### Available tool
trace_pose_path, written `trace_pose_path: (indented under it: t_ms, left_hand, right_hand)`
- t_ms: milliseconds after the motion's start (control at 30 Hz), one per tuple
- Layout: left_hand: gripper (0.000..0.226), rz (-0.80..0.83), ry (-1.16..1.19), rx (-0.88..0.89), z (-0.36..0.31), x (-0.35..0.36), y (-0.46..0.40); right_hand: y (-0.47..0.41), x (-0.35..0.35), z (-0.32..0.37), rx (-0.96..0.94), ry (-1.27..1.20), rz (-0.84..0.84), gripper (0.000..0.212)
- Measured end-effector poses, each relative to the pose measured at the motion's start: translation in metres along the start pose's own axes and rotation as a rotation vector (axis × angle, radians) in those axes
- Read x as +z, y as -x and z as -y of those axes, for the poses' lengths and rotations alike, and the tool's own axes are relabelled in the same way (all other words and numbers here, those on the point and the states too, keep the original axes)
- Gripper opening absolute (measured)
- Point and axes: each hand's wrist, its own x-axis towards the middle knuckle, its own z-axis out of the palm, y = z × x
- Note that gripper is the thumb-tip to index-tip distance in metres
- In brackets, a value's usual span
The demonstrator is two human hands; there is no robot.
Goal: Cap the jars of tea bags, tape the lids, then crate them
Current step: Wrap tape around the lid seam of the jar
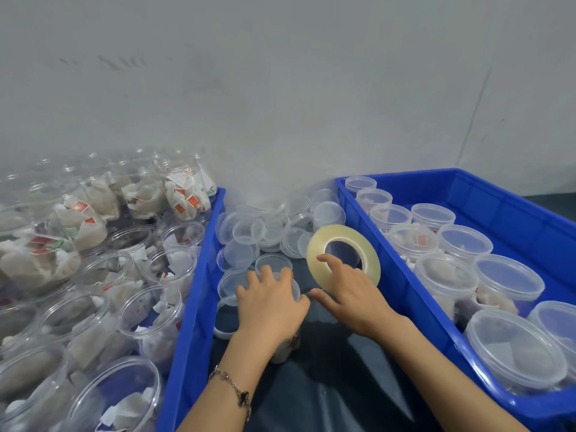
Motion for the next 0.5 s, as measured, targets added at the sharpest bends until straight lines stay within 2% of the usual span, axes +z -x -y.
trace_pose_path:
  t_ms: [167,300,400,500]
  left_hand:
    - [0.052,-0.023,0.000,0.017,0.002,0.001,0.001]
    - [0.051,-0.023,0.023,0.020,0.003,0.002,-0.001]
    - [0.052,-0.034,0.028,0.019,0.003,0.003,-0.001]
    - [0.051,-0.048,0.026,0.018,0.003,0.004,0.000]
  right_hand:
    - [-0.010,0.007,-0.001,0.058,0.104,0.077,0.069]
    - [-0.013,0.009,-0.005,0.121,0.028,0.189,0.074]
    - [-0.002,0.006,-0.012,0.085,-0.006,0.184,0.082]
    - [0.007,0.006,-0.014,0.063,0.018,0.136,0.070]
